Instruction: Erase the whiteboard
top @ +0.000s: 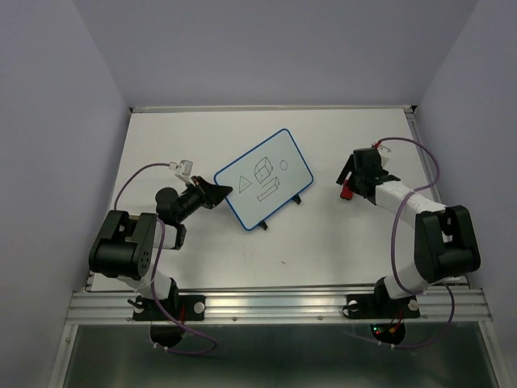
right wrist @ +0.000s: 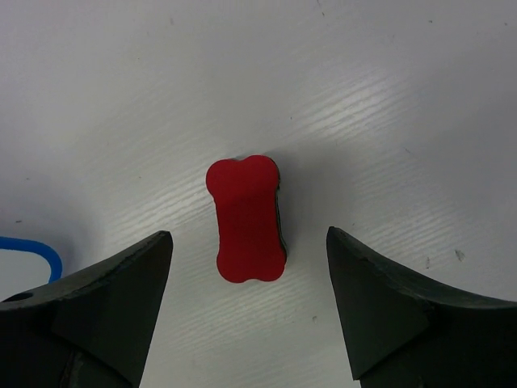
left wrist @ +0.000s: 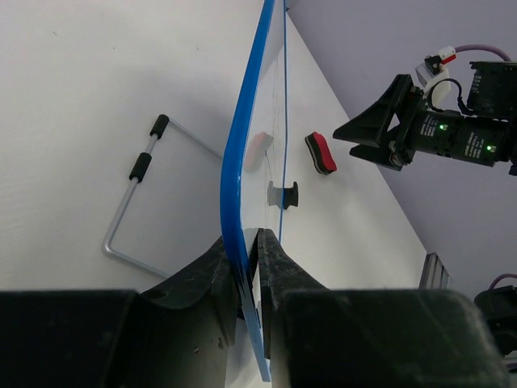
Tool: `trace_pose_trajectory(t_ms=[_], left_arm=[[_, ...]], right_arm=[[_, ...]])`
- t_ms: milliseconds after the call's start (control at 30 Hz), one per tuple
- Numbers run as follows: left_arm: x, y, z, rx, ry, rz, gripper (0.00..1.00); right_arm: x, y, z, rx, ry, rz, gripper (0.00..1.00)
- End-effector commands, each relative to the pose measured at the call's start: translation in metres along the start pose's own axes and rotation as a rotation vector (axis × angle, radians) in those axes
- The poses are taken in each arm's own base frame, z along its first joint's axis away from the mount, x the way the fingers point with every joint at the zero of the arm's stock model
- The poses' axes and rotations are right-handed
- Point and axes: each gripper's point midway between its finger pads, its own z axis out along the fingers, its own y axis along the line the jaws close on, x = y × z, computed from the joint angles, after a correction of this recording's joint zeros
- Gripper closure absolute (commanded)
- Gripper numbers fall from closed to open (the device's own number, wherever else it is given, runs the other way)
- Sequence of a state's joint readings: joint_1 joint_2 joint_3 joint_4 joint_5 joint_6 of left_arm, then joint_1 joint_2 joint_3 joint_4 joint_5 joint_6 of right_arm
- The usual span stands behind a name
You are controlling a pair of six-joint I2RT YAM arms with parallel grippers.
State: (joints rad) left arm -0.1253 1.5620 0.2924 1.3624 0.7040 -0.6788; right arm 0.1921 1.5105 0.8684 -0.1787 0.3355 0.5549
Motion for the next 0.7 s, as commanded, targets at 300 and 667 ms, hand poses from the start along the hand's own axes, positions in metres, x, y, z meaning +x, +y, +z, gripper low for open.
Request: trace_pose_trajectory(t_ms=[300,667], left_arm=[[-0.02,-0.019,-0.001,0.076,-0.12,0.17,1.0],[-0.017,-0.018,-0.001,0.057,-0.12,0.172,1.0]], right_arm=[[-0.013,0.016,0.029,-0.054,-0.037,0.062,0.31],[-0.001,0.016,0.043,-0.04,0.002,0.031,0.58]])
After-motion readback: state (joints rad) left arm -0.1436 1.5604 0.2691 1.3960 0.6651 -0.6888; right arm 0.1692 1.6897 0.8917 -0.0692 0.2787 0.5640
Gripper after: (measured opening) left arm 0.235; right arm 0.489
